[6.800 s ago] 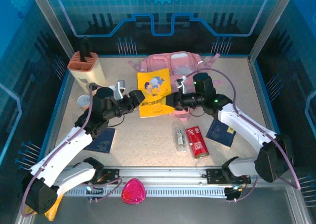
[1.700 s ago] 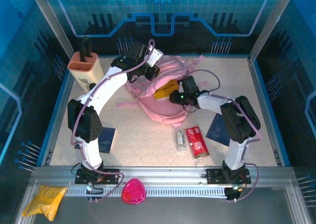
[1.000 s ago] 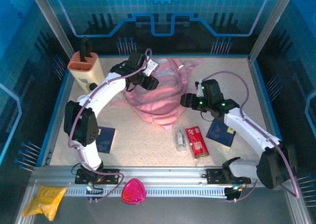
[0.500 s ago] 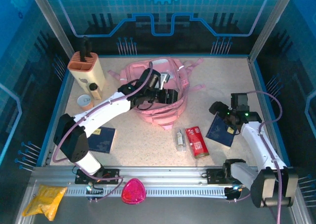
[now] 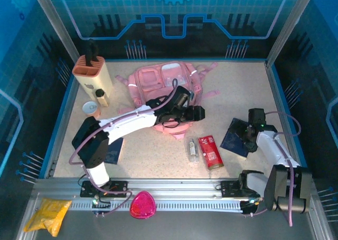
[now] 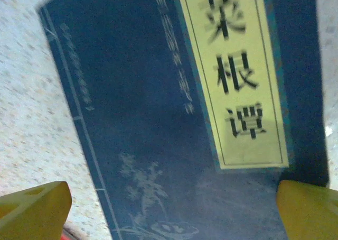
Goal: Pack the student bag
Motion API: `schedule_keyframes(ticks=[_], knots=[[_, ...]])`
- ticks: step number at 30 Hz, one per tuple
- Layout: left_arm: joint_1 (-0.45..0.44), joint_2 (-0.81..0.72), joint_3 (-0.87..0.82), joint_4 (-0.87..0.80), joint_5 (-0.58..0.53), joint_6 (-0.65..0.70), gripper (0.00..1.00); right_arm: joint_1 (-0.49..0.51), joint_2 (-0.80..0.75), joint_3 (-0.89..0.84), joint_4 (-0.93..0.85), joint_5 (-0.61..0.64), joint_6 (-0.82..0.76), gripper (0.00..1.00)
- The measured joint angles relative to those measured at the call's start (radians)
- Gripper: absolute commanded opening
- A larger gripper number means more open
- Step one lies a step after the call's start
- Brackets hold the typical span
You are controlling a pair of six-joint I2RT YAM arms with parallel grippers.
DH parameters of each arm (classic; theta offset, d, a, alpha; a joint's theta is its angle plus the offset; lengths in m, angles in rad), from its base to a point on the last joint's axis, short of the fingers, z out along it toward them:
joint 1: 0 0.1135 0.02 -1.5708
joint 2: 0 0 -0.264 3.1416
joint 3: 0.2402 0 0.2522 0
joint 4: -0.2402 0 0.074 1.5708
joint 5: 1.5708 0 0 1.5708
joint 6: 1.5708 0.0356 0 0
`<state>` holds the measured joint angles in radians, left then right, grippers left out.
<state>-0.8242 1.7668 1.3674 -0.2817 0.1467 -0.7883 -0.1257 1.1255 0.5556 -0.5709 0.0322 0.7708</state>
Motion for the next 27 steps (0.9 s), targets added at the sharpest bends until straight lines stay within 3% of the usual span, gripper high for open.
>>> schedule_keyframes(ticks=[7, 17, 20, 27], knots=[[-0.033, 0.111, 0.116, 0.0, 0.001, -0.053, 0.66, -0.008, 0.053, -0.005, 0.069, -0.05, 0.004, 1.0], [-0.041, 0.235, 0.236, -0.001, -0.005, -0.072, 0.53, 0.011, 0.267, 0.113, 0.271, -0.294, -0.006, 0.96], [-0.042, 0.276, 0.261, -0.002, -0.015, -0.075, 0.5, 0.012, 0.27, 0.127, 0.268, -0.312, -0.028, 0.96], [-0.043, 0.34, 0.286, 0.001, -0.027, -0.103, 0.39, -0.084, 0.199, 0.097, 0.234, -0.328, -0.061, 0.79]])
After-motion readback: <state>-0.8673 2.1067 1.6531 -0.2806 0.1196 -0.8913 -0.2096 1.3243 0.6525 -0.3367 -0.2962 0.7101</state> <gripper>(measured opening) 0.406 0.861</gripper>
